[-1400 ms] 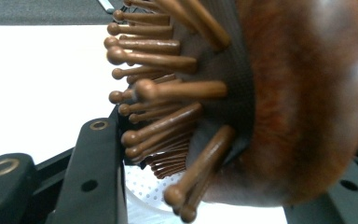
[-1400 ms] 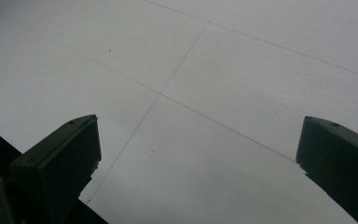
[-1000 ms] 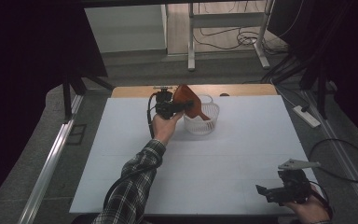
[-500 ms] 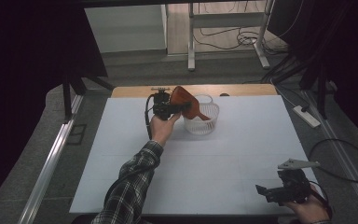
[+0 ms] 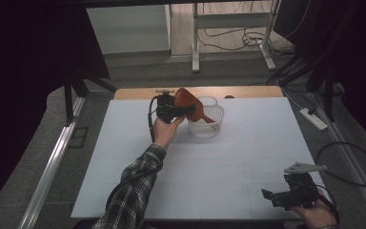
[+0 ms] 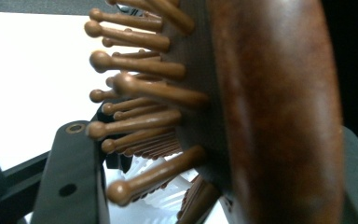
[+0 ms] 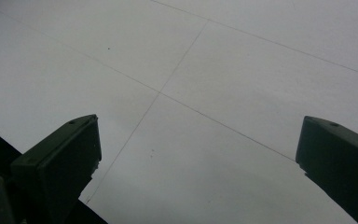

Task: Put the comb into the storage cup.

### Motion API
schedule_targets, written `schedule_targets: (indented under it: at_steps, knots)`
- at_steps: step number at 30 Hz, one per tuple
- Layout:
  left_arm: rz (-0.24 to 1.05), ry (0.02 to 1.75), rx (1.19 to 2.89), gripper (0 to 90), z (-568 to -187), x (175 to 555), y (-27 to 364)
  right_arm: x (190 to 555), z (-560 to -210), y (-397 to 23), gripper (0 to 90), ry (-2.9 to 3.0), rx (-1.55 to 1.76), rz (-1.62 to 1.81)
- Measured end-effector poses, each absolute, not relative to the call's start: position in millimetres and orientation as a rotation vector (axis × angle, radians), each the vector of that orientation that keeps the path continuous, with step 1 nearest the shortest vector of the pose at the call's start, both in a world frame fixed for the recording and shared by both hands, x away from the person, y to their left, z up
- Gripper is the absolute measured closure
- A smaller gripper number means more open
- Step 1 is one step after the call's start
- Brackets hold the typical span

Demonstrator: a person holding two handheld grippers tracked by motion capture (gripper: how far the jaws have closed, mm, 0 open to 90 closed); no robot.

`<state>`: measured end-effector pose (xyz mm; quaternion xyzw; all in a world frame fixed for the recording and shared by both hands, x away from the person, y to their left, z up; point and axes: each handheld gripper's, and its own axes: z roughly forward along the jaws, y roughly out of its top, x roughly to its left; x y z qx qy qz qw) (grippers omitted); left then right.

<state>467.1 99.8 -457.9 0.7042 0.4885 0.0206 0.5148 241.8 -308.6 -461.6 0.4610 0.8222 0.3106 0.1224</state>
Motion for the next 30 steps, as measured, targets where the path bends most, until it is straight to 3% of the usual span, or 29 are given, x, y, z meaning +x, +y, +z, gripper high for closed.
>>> schedule_targets:
  at_steps: [30]
  knots:
    - [0.136, 1.135, 1.784, 33.7, -453.1, 465.2, 102.5, 241.3, -461.7, -308.5, 0.2, 2.402, 1.345, 0.901]
